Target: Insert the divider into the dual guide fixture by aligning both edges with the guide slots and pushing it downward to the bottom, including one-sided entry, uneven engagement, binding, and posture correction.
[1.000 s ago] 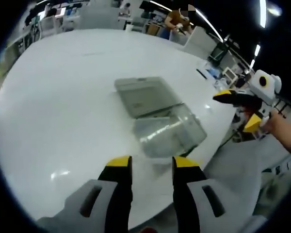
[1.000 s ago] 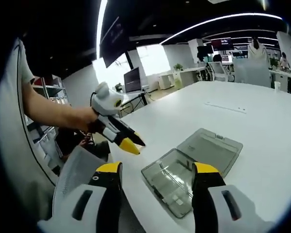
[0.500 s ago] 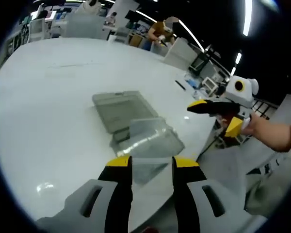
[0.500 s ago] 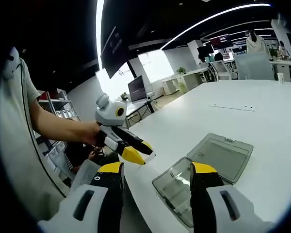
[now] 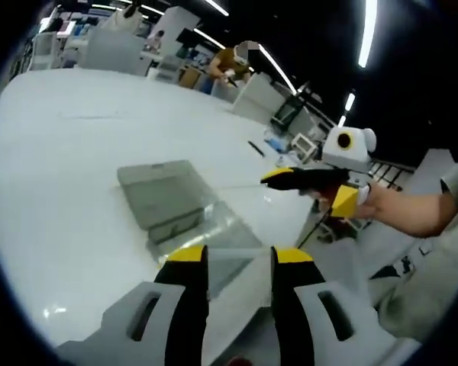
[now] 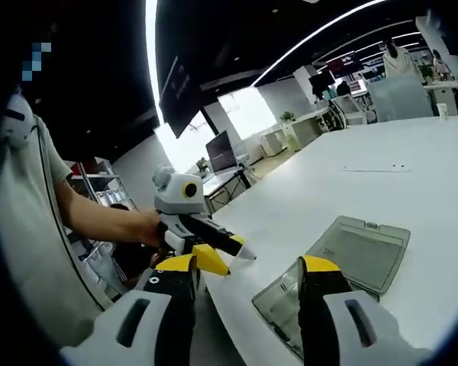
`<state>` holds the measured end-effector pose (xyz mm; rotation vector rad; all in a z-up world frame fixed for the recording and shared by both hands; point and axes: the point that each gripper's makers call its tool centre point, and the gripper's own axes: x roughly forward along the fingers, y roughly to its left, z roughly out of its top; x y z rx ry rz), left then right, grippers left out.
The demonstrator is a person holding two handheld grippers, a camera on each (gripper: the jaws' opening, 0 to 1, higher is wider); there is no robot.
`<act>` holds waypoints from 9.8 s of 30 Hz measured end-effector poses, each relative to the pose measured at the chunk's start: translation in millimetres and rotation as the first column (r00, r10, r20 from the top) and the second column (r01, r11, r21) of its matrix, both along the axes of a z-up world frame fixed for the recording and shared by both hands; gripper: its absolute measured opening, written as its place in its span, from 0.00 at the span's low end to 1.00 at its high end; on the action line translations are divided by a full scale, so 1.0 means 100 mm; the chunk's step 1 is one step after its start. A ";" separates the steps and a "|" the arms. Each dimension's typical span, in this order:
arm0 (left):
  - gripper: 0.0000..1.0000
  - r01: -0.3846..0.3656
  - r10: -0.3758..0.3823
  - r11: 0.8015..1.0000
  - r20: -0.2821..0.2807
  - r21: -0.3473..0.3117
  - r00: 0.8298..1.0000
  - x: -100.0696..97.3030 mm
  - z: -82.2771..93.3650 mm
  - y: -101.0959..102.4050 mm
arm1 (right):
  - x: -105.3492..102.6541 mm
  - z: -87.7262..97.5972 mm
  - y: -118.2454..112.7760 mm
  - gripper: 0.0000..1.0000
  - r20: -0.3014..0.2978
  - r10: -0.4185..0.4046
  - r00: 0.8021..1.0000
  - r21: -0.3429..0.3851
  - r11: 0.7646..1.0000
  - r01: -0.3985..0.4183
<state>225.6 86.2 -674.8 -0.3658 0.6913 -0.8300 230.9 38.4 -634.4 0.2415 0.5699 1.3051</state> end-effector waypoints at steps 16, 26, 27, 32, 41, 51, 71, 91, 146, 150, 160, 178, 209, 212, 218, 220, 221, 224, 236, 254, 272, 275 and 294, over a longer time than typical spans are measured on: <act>0.29 0.077 -0.064 0.983 0.084 -0.167 0.994 -0.04 0.32 -0.24 | -0.02 0.17 0.06 0.48 -0.086 0.044 0.995 0.126 0.991 -0.032; 0.29 0.122 -0.102 0.970 0.102 -0.209 0.990 -0.06 0.41 -0.36 | 0.00 0.30 0.06 0.47 -0.120 0.063 0.991 0.200 0.979 -0.038; 0.29 0.126 -0.105 0.969 0.104 -0.211 0.989 -0.07 0.42 -0.37 | -0.01 0.31 0.06 0.47 -0.119 0.069 0.991 0.204 0.978 -0.043; 0.29 0.145 -0.122 0.962 0.111 -0.229 0.986 -0.09 0.46 -0.43 | -0.04 0.32 0.06 0.46 -0.130 0.087 0.988 0.220 0.974 -0.057; 0.29 0.182 -0.158 0.952 0.116 -0.245 0.981 -0.12 0.49 -0.50 | -0.06 0.34 0.06 0.44 -0.146 0.110 0.983 0.248 0.966 -0.072; 0.29 0.218 -0.197 0.942 0.106 -0.257 0.975 -0.16 0.45 -0.62 | -0.07 0.29 0.01 0.40 -0.166 0.119 0.979 0.261 0.963 -0.073; 0.29 0.241 -0.222 0.925 0.098 -0.293 0.970 -0.20 0.46 -0.65 | -0.10 0.26 0.04 0.32 -0.190 0.126 0.974 0.270 0.960 -0.071; 0.30 0.240 -0.217 0.918 0.106 -0.315 0.970 -0.22 0.48 -0.62 | -0.12 0.27 0.08 0.31 -0.186 0.110 0.976 0.258 0.964 -0.059; 0.20 0.012 -0.024 0.973 0.049 0.232 0.999 -0.08 0.00 -0.54 | 0.21 -0.38 0.08 0.31 -0.262 -0.249 0.932 -0.141 0.966 0.219; 0.19 -0.015 0.004 0.970 0.042 0.244 0.999 -0.07 -0.02 -0.55 | 0.22 -0.42 0.09 0.31 -0.273 -0.276 0.921 -0.164 0.957 0.238; 0.14 -0.074 0.072 0.955 0.019 0.286 0.997 0.00 -0.07 -0.55 | 0.25 -0.53 0.08 0.31 -0.257 -0.342 0.904 -0.234 0.929 0.285; 0.07 -0.125 0.146 0.929 -0.035 0.348 0.989 0.06 -0.29 -0.54 | 0.29 -0.60 0.07 0.31 -0.239 -0.392 0.889 -0.272 0.906 0.326; 0.03 -0.121 0.157 0.920 -0.069 0.372 0.985 0.05 -0.42 -0.51 | 0.24 -0.66 0.09 0.31 -0.261 -0.419 0.870 -0.306 0.890 0.337; 0.02 -0.108 0.147 0.926 -0.082 0.363 0.986 0.05 -0.43 -0.52 | 0.24 -0.67 0.08 0.31 -0.266 -0.418 0.869 -0.306 0.891 0.335; 0.02 -0.088 0.135 0.940 -0.122 0.331 0.983 0.06 -0.41 -0.54 | 0.25 -0.65 0.05 0.32 -0.275 -0.404 0.872 -0.291 0.900 0.325; 0.02 -0.082 0.133 0.942 -0.140 0.326 0.981 0.06 -0.42 -0.53 | 0.26 -0.63 0.05 0.32 -0.262 -0.397 0.880 -0.284 0.903 0.323; 0.02 -0.081 0.133 0.943 -0.141 0.323 0.981 0.06 -0.41 -0.52 | 0.27 -0.61 0.05 0.32 -0.261 -0.395 0.881 -0.280 0.904 0.322; 0.02 -0.077 0.129 0.949 -0.152 0.305 0.980 0.07 -0.39 -0.50 | 0.30 -0.57 0.02 0.34 -0.255 -0.400 0.880 -0.266 0.904 0.333; 0.02 -0.067 0.131 0.959 -0.217 0.277 0.967 0.07 -0.36 -0.33 | 0.32 -0.37 -0.08 0.29 -0.240 -0.403 0.883 -0.182 0.912 0.367; 0.02 0.011 0.101 0.956 -0.365 0.292 0.925 0.07 -0.38 -0.17 | 0.07 -0.38 -0.27 0.27 -0.131 -0.366 0.921 -0.137 0.927 0.349; 0.02 -0.013 0.183 0.952 -0.535 0.306 0.824 0.19 -0.50 -0.11 | -0.24 -0.38 -0.22 0.27 -0.021 -0.275 0.961 -0.138 0.953 0.270; 0.02 -0.018 0.198 0.953 -0.575 0.303 0.794 0.19 -0.53 -0.12 | -0.27 -0.38 -0.21 0.27 -0.005 -0.262 0.965 -0.140 0.956 0.259; 0.02 0.006 0.251 0.927 -0.634 0.374 0.732 0.20 -0.75 -0.08 | -0.41 -0.46 -0.15 0.38 0.143 -0.141 0.980 -0.197 0.966 0.168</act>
